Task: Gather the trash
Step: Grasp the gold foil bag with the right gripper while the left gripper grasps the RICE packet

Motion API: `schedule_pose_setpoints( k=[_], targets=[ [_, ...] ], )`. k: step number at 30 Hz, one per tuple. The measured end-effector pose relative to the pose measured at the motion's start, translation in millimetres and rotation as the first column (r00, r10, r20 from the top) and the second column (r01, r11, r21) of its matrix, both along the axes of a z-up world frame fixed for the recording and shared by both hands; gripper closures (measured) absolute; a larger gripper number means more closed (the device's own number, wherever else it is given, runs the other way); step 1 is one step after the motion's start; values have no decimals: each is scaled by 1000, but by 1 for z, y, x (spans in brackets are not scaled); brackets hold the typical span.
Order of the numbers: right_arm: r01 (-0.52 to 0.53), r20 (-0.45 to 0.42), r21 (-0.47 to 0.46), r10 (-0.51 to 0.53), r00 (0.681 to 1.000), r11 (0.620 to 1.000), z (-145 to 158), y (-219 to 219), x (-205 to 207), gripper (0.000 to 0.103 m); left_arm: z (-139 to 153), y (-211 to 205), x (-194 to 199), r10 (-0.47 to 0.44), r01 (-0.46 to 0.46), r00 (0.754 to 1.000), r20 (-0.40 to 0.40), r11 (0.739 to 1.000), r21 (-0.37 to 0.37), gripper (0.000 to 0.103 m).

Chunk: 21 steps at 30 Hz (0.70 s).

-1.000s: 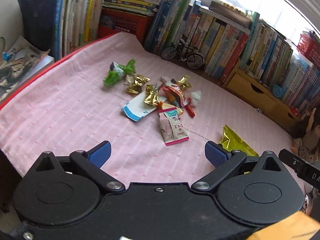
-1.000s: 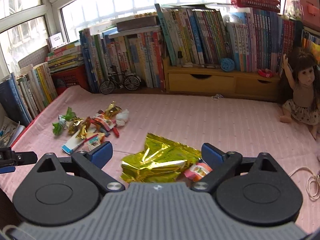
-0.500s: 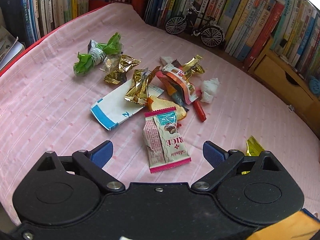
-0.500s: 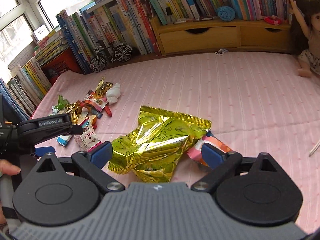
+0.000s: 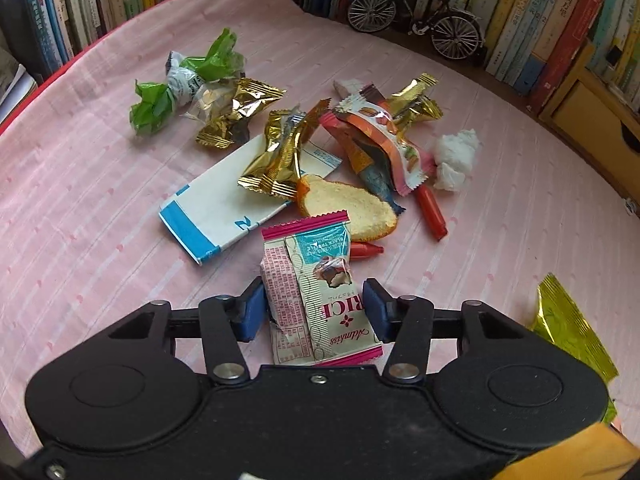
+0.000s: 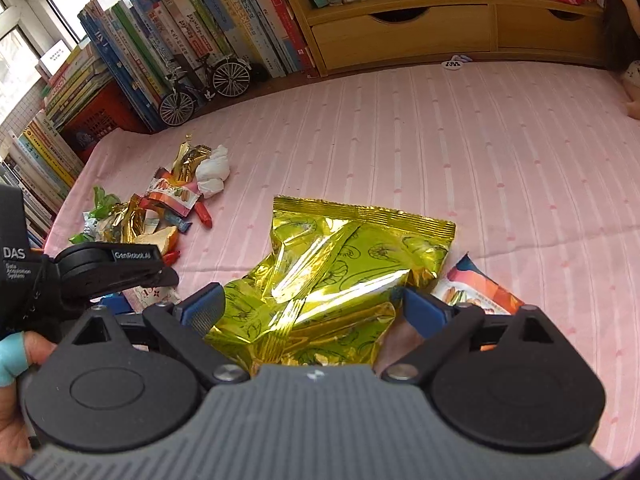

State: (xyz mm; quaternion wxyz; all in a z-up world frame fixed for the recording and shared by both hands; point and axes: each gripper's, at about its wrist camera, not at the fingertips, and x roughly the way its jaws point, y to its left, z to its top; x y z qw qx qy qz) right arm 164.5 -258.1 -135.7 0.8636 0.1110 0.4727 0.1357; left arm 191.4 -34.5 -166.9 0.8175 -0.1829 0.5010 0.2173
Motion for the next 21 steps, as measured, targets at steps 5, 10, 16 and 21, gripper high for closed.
schedule_pose_setpoints(
  k=[5,10,16,21],
  targets=[
    [-4,-32,-4,4,999,1000,-7,5,5,4,13,-4,-14,-21,23,999,45,999,-29,56],
    [-35,-60,11,35,998,999,-11,13,8,13,27,-5,-27,-47,47,997,67,999,-4,56],
    [-81,-53,18,82,995,997,-4,25,4,36,31,0,-48,-32,32,998,56,999,-5,56],
    [-118,-27,21,119,993,993,3,33,-6,38,32,2,-67,-14,15,998,60,1000,-11,56]
  ],
)
